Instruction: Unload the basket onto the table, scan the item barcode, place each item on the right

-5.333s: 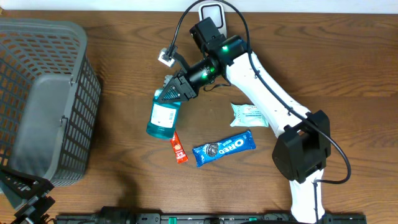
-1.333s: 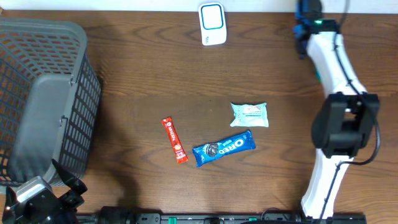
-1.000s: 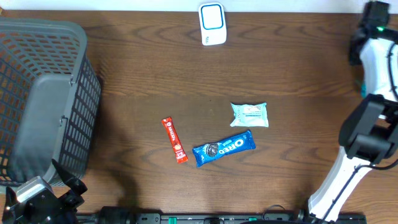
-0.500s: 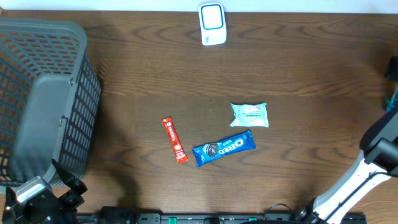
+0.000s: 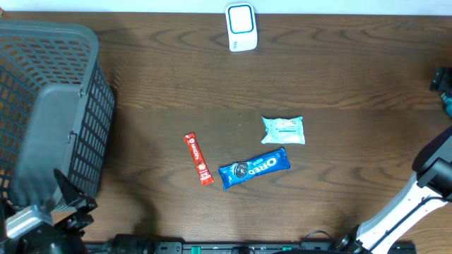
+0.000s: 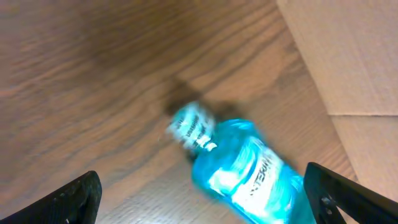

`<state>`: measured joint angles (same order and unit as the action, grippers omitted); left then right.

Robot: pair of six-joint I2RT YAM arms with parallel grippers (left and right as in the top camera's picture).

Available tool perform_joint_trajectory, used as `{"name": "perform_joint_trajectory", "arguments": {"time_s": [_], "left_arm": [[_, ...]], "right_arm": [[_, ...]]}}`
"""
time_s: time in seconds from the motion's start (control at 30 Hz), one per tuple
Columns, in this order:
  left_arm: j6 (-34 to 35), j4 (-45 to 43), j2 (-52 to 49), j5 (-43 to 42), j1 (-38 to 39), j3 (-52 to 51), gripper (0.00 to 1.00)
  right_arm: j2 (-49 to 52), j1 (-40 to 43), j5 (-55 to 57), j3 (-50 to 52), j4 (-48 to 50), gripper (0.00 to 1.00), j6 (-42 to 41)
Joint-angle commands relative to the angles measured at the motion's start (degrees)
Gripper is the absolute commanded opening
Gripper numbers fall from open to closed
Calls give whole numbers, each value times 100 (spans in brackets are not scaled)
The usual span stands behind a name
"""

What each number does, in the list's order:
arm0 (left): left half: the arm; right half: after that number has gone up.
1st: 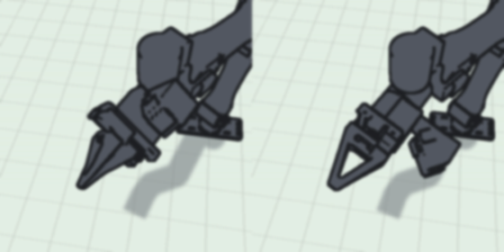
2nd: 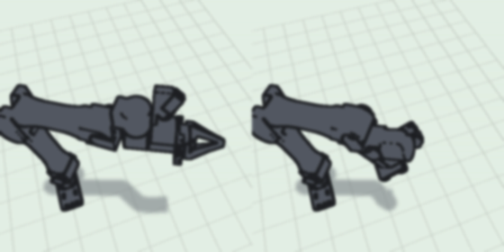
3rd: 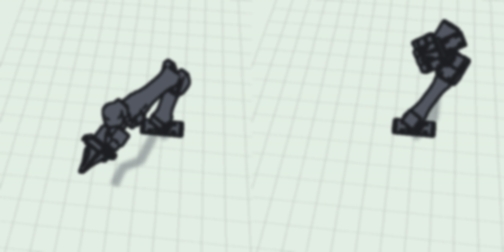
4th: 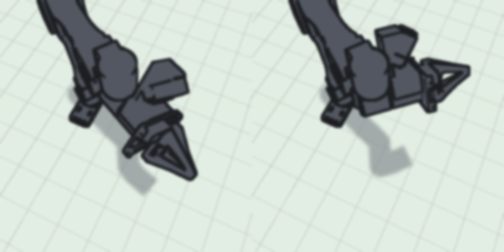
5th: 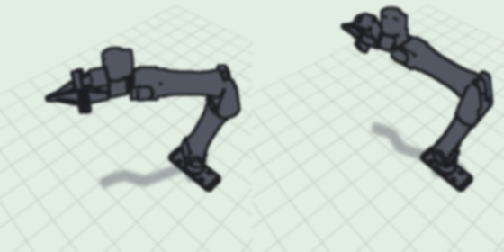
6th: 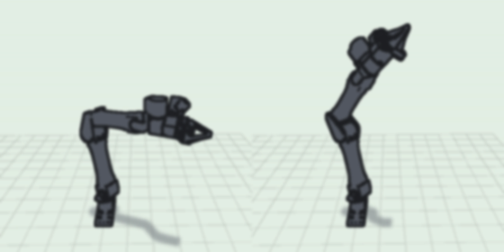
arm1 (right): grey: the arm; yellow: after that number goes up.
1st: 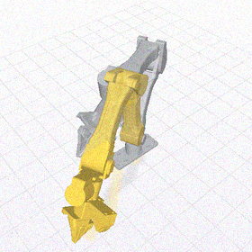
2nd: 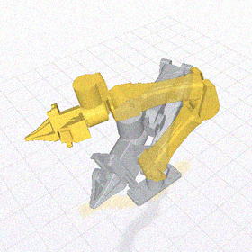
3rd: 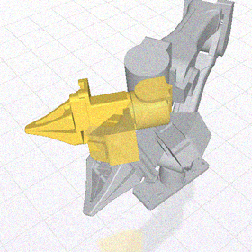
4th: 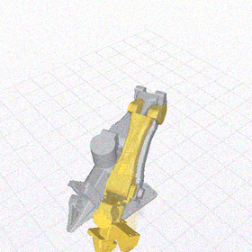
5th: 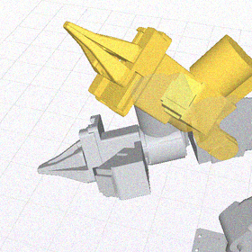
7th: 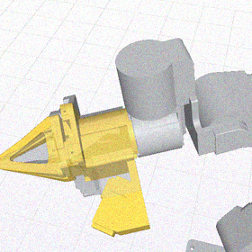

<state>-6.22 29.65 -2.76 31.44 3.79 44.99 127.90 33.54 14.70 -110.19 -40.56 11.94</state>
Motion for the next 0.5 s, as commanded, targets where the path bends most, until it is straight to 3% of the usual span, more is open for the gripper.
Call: {"name": "perform_joint_trajectory", "arguments": {"time_s": [0.0,0.27,0.37,0.47], "left_arm": [[-26,-448,46,-730,-20,-313,92],[1029,-2258,46,-1244,-20,-1451,92],[1147,-2811,46,-1325,-20,-1860,92],[1150,-3220,46,-1325,-20,-2319,92]], "right_arm": [[-431,-284,-210,-50,2,99,9],[-1873,-1209,-1698,-50,-634,99,-208],[-2415,-1563,-2673,-50,-988,99,-282],[-2758,-1893,-3442,-50,-1235,99,-855]]}}
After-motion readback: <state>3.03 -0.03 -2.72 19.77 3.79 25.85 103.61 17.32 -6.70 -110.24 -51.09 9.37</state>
